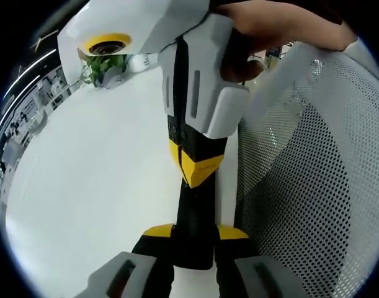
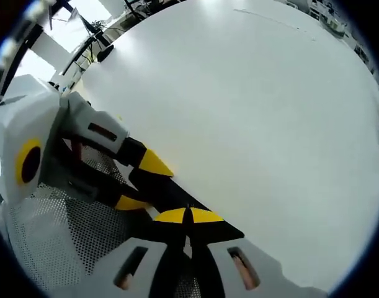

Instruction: Press the specified remote control buttons in sequence, fully releasing each button before pressing the next.

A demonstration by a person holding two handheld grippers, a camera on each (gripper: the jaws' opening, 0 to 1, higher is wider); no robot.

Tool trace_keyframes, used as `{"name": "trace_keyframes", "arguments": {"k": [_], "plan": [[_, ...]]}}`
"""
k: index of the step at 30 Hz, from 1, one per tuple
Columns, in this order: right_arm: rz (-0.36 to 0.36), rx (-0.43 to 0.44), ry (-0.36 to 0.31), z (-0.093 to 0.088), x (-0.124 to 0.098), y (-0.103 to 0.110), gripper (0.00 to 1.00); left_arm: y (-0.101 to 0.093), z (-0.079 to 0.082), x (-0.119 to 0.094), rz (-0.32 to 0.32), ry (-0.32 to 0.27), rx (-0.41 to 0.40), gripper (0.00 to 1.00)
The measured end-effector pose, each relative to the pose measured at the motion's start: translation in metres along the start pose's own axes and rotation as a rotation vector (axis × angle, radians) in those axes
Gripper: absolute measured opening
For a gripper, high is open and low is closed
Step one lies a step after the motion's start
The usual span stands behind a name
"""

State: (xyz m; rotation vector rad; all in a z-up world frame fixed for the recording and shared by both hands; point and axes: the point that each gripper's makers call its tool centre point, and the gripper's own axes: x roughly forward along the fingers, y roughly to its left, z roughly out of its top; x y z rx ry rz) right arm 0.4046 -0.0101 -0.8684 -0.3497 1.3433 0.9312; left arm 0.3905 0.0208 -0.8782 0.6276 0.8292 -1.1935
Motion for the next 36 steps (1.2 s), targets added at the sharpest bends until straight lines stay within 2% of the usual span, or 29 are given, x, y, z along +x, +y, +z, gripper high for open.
{"name": "trace_keyframes", "arguments": {"k": [17,29,36], "plan": [[0.008,-0.026,0.018,-0.0036,-0.0007,0.0039,0.00,-0.0008,0.0003,-0.0007,-0.001,-0.003,0.000,0.24],[-0.041,-0.091,0.038,-0.0048,0.0020,0.0066,0.00,0.0002,0.0002,0.0002,0.001,-0.007,-0.004,0.24],[-0.039,-0.075,0.034,-0.0041,0.0017,0.0041,0.00,0.0011,0.0002,0.0006,0.006,-0.022,-0.016,0.24]]}}
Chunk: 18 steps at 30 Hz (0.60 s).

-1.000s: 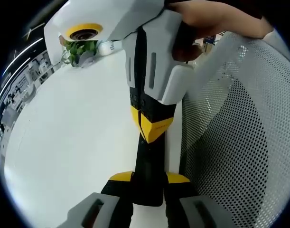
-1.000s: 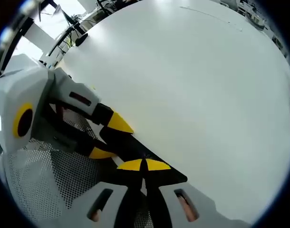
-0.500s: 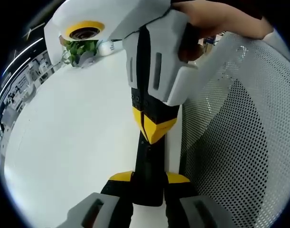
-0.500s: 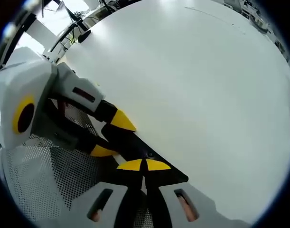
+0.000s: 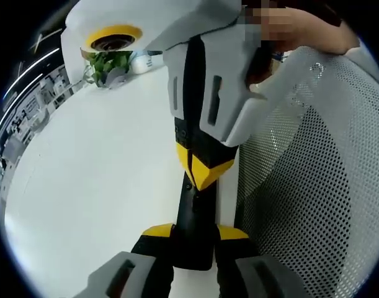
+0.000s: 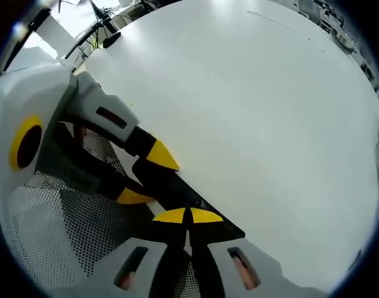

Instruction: Press the specified remote control buttons in sequence, fully releasing each button before pressing the next.

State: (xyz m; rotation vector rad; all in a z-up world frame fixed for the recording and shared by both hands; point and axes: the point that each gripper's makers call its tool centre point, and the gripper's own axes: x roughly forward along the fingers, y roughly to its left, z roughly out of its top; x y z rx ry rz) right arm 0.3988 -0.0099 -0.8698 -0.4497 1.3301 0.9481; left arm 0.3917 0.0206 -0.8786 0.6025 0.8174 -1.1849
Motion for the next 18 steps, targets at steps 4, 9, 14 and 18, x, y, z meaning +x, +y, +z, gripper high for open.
{"name": "trace_keyframes", "arguments": {"k": [4,9,14,18], "plan": [[0.008,0.011,-0.008,-0.0003,-0.0005,-0.0002,0.00,0.0002,0.0000,0.0001,-0.001,0.000,0.001,0.25],[0.010,0.011,-0.004,-0.0004,-0.0004,-0.0004,0.00,-0.0002,0.0005,-0.0005,0.000,-0.005,-0.001,0.25],[0.010,0.011,-0.005,-0.0004,-0.0010,-0.0008,0.00,-0.0007,0.0013,-0.0010,0.000,-0.008,-0.002,0.25],[0.008,0.007,-0.002,-0.0004,-0.0008,-0.0004,0.00,-0.0010,0.0015,-0.0012,0.001,-0.008,-0.002,0.25]]}}
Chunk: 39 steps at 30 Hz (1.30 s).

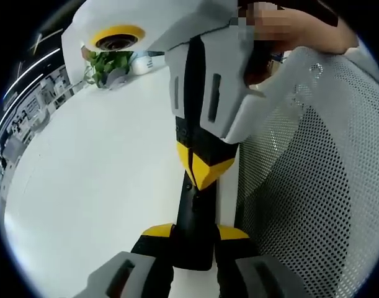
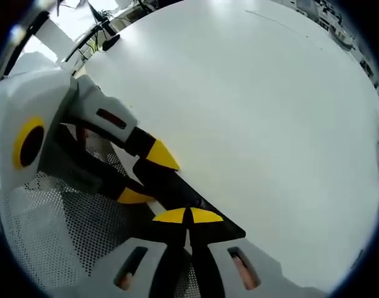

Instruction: Press the specified remote control buttons in sequence, fully releasing each button before pressing the next.

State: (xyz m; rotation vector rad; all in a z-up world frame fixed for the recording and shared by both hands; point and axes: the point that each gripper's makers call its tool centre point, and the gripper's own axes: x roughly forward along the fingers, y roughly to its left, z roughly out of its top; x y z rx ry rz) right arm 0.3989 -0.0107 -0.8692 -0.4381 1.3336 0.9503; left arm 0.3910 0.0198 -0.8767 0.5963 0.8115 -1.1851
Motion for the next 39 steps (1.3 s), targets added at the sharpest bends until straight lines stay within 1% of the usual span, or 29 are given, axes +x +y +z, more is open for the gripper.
{"name": "trace_keyframes", "arguments": {"k": [14,23,33,39], "plan": [[-0.013,-0.017,0.001,0.0003,0.0005,0.0004,0.00,-0.0004,-0.0004,-0.0004,-0.001,0.000,0.002,0.25],[-0.042,-0.067,0.015,0.0004,0.0013,0.0018,0.00,-0.0012,-0.0006,-0.0009,-0.002,0.001,0.002,0.25],[-0.032,-0.046,0.018,0.0003,0.0008,0.0010,0.00,-0.0015,-0.0007,-0.0011,-0.001,0.000,0.001,0.25],[-0.043,-0.052,0.020,0.0004,0.0008,0.0012,0.00,-0.0013,-0.0007,-0.0010,-0.001,-0.002,0.001,0.25]]}}
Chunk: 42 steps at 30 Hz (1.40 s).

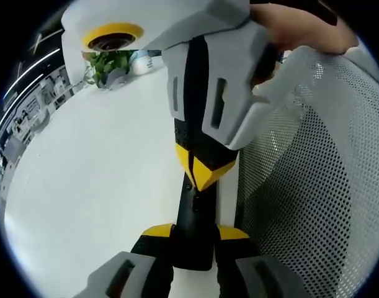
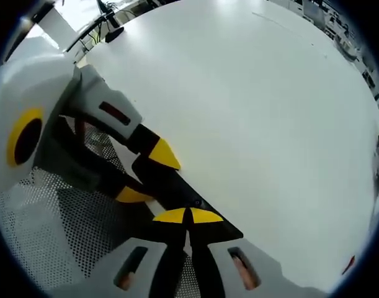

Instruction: Press the specified remote control buttons in sequence, fully releasing each button before pressing the next.

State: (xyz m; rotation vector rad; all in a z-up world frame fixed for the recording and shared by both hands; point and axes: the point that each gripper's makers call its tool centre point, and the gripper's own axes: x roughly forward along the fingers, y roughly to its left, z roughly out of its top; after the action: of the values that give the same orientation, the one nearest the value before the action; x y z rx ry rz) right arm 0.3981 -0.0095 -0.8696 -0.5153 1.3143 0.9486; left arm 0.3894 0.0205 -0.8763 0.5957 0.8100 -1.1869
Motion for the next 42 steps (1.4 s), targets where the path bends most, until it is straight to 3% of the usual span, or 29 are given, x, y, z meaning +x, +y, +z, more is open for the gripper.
{"name": "trace_keyframes", "arguments": {"k": [18,42], "plan": [[-0.026,-0.006,-0.013,0.0006,-0.0002,-0.0005,0.00,0.0012,0.0005,0.0010,0.000,0.010,0.009,0.25],[0.034,0.013,-0.015,-0.0003,-0.0003,-0.0006,0.00,0.0003,0.0012,0.0005,-0.003,0.009,0.009,0.25]]}}
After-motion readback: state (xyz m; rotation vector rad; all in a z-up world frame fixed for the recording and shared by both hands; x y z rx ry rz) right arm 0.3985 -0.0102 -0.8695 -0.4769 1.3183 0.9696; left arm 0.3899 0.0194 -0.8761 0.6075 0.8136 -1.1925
